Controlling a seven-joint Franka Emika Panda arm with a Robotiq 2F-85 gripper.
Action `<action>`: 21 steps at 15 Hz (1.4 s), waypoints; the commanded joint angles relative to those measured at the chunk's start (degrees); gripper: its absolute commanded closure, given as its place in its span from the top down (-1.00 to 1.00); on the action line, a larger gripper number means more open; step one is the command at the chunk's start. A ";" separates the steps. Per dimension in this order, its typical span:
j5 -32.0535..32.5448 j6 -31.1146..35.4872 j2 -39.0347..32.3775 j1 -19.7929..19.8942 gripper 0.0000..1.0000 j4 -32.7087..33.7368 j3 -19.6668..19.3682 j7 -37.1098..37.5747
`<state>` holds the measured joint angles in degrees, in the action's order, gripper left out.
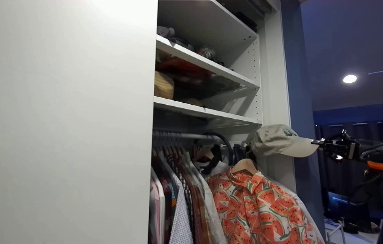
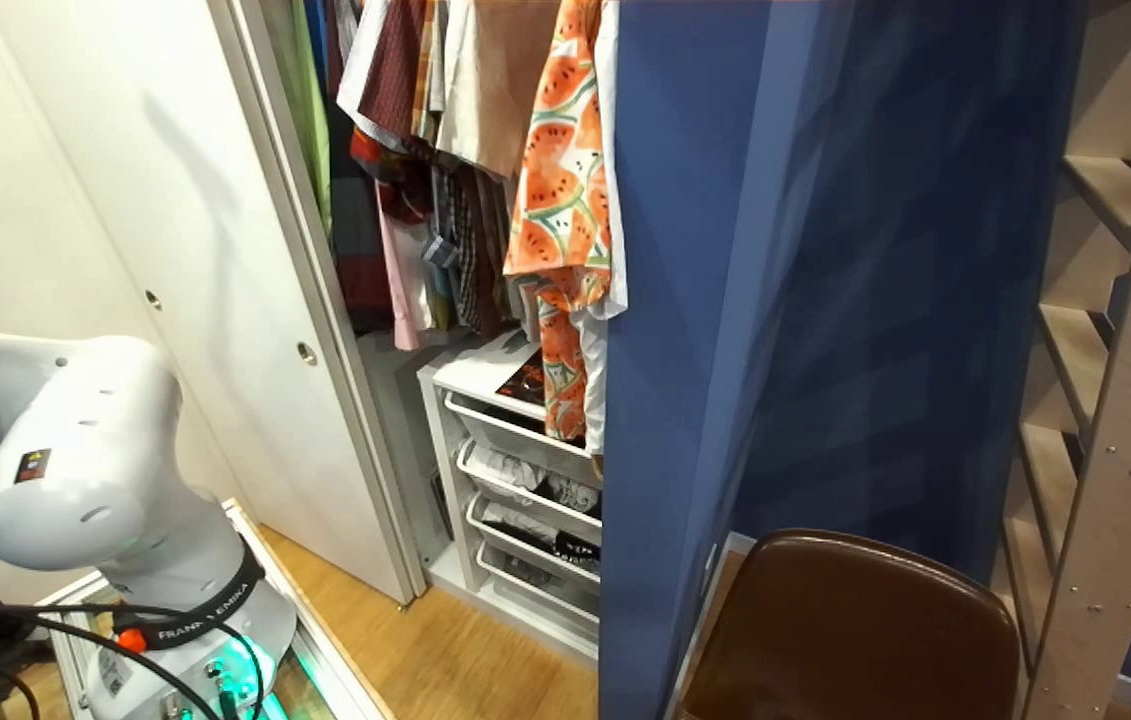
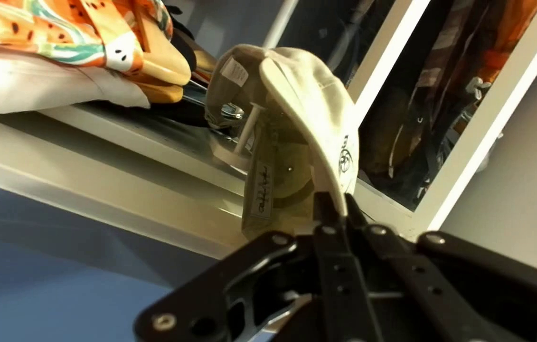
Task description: Hang the cap on the shirt
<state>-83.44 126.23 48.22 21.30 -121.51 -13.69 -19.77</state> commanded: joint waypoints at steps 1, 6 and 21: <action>7.08 -1.60 2.23 -0.07 -0.98 -1.63 -1.27 1.34; 12.16 -0.11 3.86 0.49 -0.98 -1.34 -3.01 1.37; 23.91 -8.12 3.03 -2.54 0.85 2.86 -6.15 17.49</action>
<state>-61.61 121.80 51.83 20.77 -121.90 -18.91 -9.68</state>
